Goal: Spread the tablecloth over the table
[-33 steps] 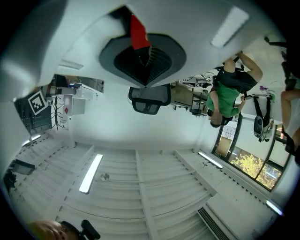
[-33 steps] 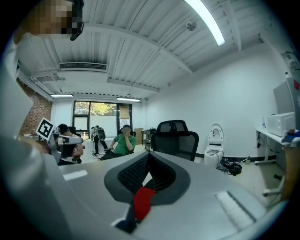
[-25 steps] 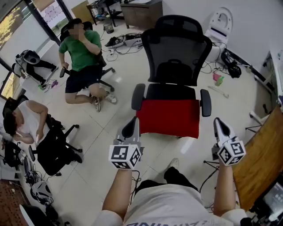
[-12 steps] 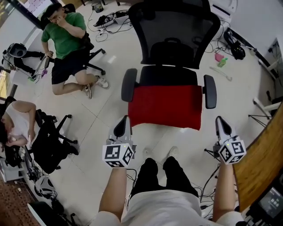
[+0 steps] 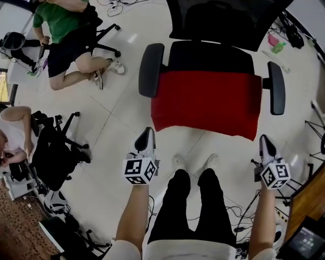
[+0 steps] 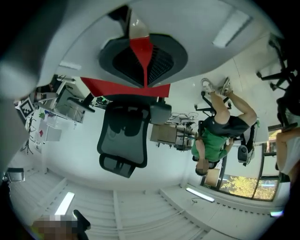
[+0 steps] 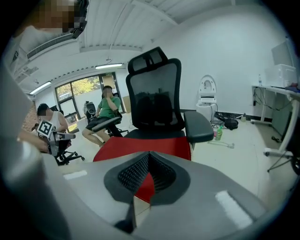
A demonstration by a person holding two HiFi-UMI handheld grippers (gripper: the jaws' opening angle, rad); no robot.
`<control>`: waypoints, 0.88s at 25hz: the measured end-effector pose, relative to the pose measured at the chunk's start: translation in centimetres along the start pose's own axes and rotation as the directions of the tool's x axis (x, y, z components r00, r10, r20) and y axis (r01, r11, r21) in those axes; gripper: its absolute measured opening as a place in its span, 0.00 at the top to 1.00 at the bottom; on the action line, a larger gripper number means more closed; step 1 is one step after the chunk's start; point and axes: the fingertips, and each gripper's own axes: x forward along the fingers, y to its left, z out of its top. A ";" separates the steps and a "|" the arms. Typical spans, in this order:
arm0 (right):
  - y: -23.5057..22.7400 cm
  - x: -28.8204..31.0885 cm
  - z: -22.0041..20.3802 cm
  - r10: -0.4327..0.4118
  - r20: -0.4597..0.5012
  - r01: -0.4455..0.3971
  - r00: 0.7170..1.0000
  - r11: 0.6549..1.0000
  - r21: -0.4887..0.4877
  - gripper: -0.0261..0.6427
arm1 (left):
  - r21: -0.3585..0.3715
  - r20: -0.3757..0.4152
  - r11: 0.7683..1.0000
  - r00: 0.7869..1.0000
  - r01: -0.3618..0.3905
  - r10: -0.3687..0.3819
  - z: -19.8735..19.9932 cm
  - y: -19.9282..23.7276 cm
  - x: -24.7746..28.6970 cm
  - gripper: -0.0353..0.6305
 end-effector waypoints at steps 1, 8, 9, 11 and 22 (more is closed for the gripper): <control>-0.4 0.8 -1.3 -0.004 -0.008 0.004 1.000 1.000 0.003 0.95 | -0.008 -0.018 1.000 1.000 -0.006 0.006 -1.9 0.9 0.9 0.90; -4.3 5.0 -10.4 -0.016 -0.055 0.019 0.998 0.998 0.055 0.95 | -0.049 -0.150 0.998 0.989 -0.030 0.022 -14.3 5.1 5.8 0.80; -4.8 5.8 -11.8 -0.020 -0.065 0.024 0.998 0.998 0.057 0.95 | -0.056 -0.169 0.998 0.986 -0.025 0.015 -16.0 5.6 6.8 0.77; -5.1 7.1 -14.1 -0.019 -0.087 0.024 0.996 0.998 0.055 0.95 | -0.071 -0.210 0.997 0.978 -0.016 0.001 -19.3 6.7 8.5 0.70; -4.8 8.7 -19.1 -0.011 -0.150 0.017 0.989 0.999 0.038 0.95 | -0.206 -0.276 0.975 0.952 0.078 -0.134 -25.4 9.2 12.8 0.45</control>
